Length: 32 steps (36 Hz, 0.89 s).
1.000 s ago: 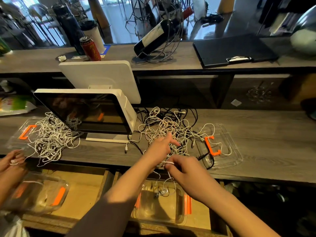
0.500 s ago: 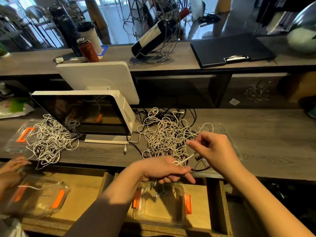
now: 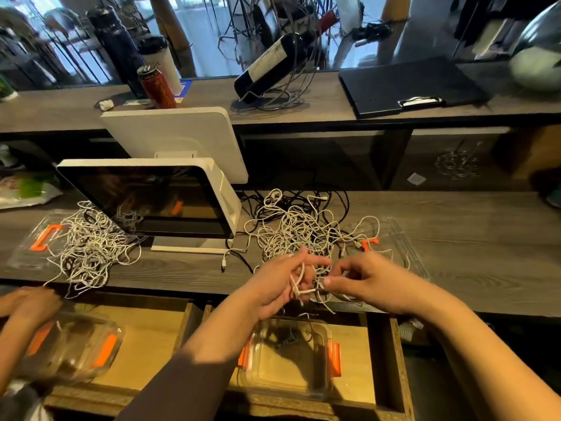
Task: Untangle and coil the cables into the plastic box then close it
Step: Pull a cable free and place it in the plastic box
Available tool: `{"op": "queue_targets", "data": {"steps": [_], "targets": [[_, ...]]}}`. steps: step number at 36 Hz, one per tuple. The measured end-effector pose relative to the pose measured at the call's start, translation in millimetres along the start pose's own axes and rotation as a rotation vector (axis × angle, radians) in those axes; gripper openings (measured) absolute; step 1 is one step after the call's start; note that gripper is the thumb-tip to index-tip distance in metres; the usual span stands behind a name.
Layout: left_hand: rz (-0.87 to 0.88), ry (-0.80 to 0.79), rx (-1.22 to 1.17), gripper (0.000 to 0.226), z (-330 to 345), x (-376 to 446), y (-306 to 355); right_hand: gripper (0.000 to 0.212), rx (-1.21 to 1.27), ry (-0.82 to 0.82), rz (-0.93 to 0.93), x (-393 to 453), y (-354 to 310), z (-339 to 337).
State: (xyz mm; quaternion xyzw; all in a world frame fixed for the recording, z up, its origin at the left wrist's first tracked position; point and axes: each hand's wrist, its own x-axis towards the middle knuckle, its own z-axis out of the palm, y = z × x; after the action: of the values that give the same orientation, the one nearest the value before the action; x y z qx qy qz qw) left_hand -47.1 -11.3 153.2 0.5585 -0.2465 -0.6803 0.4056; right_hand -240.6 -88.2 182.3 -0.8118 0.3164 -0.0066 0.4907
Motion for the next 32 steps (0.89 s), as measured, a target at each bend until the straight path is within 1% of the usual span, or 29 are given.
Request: {"op": "queue_targets", "data": {"steps": [2, 4, 7, 8, 10, 12, 13, 15, 17, 18, 20, 21, 23, 25, 27, 28, 30, 32], "targets": [[0.086, 0.102, -0.079, 0.047, -2, 1, 0, 0.027, -0.054, -0.068, 0.040, -1, 1, 6], [0.131, 0.154, -0.284, 0.049, -1, 0, 2, 0.024, -0.089, -0.067, 0.045, -1, -1, 14], [0.194, 0.149, -0.621, 0.048, -3, 1, 5, 0.011, -0.114, -0.029, 0.028, 2, -6, 25], [0.213, 0.143, -0.678, 0.047, -3, 2, 7, 0.010, -0.122, -0.029, 0.022, 2, -8, 30], [0.238, 0.149, -0.686, 0.046, -2, 2, 10, 0.011, -0.146, -0.044, 0.014, 2, -14, 41], [0.249, 0.176, -0.588, 0.047, 0, 0, 11, 0.011, -0.156, -0.060, 0.005, 2, -16, 51], [0.256, 0.189, -0.484, 0.048, 0, -2, 12, 0.011, -0.154, -0.070, -0.005, 2, -18, 56], [0.269, 0.229, -0.149, 0.046, 2, -3, 11, 0.015, -0.134, -0.080, -0.039, 0, -20, 63], [0.254, 0.264, 0.200, 0.044, 5, -2, 8, 0.014, -0.063, -0.052, -0.069, -1, -23, 65], [0.227, 0.262, 0.330, 0.046, 7, -1, 6, 0.012, -0.025, -0.022, -0.083, -1, -24, 65], [0.175, 0.217, 0.492, 0.056, 14, -3, 3, 0.009, 0.026, 0.066, -0.122, -1, -25, 61], [0.150, 0.188, 0.531, 0.064, 16, -5, 1, 0.008, 0.044, 0.114, -0.150, 0, -24, 58], [0.088, 0.141, 0.520, 0.078, 19, -7, -2, 0.009, 0.081, 0.200, -0.194, 2, -22, 53], [0.020, 0.117, 0.494, 0.077, 22, -11, -3, 0.010, 0.104, 0.293, -0.219, 5, -17, 47], [-0.036, 0.069, 0.489, 0.087, 22, -13, -6, 0.011, 0.112, 0.374, -0.235, 7, -13, 41], [-0.045, 0.033, 0.484, 0.089, 21, -14, -7, 0.012, 0.110, 0.407, -0.244, 8, -11, 38], [-0.052, -0.045, 0.462, 0.084, 23, -20, -2, 0.010, 0.115, 0.459, -0.265, 9, -10, 33], [-0.065, -0.129, 0.434, 0.090, 22, -22, 0, 0.007, 0.116, 0.488, -0.290, 11, -8, 31]]}}
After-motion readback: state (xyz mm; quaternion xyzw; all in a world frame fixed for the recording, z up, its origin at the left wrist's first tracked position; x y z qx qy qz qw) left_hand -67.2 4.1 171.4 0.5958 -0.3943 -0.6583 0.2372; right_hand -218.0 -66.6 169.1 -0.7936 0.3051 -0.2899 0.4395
